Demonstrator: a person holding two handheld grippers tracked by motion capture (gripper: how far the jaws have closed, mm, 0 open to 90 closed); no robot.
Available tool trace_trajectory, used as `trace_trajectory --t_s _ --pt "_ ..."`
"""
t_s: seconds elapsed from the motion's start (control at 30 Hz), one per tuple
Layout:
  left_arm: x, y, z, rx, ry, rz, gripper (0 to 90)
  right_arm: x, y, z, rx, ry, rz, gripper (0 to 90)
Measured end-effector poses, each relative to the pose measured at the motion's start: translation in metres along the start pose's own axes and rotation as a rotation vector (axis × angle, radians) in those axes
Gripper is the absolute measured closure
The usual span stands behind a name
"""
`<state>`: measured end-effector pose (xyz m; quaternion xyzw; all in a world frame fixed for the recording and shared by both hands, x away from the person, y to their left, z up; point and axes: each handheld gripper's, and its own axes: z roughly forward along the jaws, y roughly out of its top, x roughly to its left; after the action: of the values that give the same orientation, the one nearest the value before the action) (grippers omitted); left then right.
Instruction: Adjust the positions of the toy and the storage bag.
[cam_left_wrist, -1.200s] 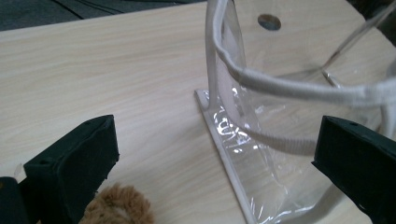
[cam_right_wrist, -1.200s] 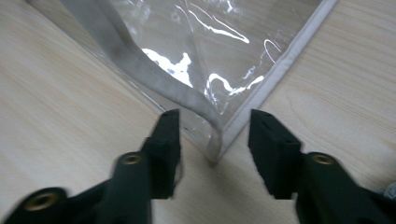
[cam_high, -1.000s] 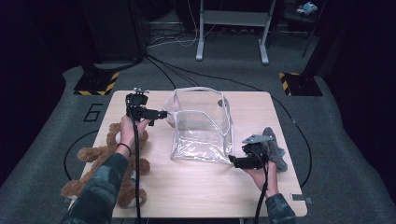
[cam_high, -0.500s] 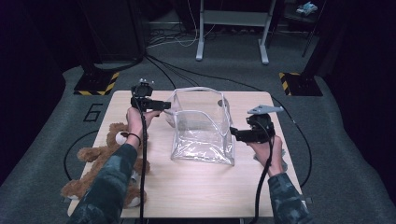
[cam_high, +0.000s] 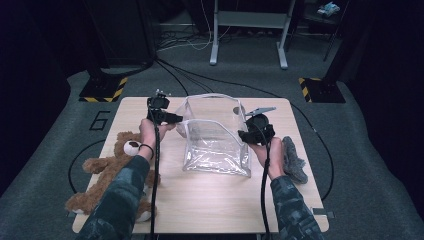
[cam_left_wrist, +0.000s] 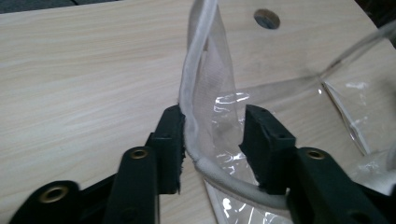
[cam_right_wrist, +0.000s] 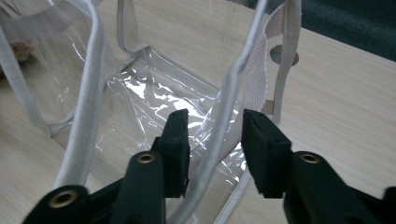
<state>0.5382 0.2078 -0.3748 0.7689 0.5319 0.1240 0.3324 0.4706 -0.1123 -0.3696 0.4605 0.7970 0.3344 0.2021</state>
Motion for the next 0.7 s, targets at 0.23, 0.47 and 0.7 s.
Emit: trace_trajectory --t_s 0.23,0.47,0.7 --pt "-0.007 -0.004 -0.006 -0.025 0.014 0.037 80.6 0.0 -0.001 0.0 -0.011 0.007 0.029 84.3" --pt "-0.011 -0.008 -0.022 -0.036 -0.01 0.092 82.9 0.0 -0.005 -0.004 -0.039 0.029 0.035 86.9" --pt "-0.008 -0.017 -0.042 -0.063 -0.032 0.082 82.9 0.005 -0.012 -0.017 -0.057 0.055 0.014 86.9"
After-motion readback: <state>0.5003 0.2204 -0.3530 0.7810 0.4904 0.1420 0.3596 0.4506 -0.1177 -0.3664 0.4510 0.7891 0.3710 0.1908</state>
